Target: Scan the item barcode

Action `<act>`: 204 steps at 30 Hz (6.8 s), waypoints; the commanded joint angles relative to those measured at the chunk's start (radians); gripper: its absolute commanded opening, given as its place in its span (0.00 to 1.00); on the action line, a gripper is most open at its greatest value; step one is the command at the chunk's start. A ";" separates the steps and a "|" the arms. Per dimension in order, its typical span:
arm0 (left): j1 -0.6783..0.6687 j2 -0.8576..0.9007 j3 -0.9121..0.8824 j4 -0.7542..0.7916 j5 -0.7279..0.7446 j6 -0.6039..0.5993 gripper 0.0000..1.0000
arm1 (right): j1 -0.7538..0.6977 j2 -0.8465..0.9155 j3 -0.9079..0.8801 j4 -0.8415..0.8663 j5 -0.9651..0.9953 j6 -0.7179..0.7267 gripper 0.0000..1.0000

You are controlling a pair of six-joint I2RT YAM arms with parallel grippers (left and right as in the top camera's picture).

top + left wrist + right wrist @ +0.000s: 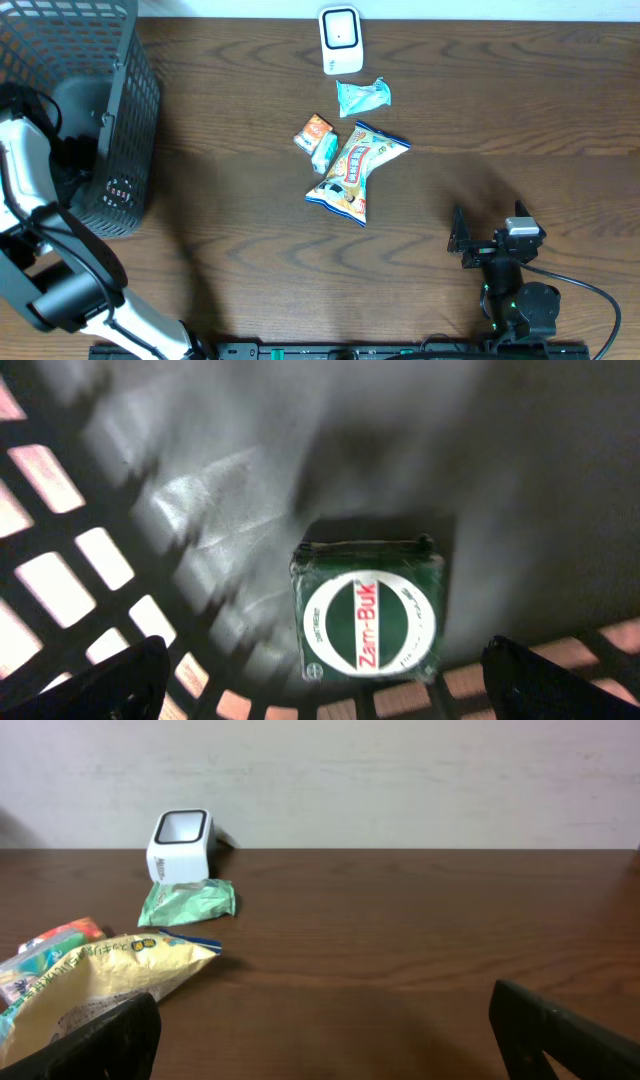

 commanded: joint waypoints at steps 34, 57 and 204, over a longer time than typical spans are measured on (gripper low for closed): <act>-0.044 0.196 -0.011 0.035 0.071 0.025 0.56 | 0.003 -0.005 -0.002 -0.005 0.005 0.010 0.99; -0.015 -0.306 0.447 -0.042 0.305 -0.017 0.56 | 0.003 -0.005 -0.002 -0.005 0.005 0.010 0.99; -0.685 -0.468 0.417 -0.428 0.197 0.396 0.98 | 0.003 -0.005 -0.002 -0.004 0.005 0.010 0.99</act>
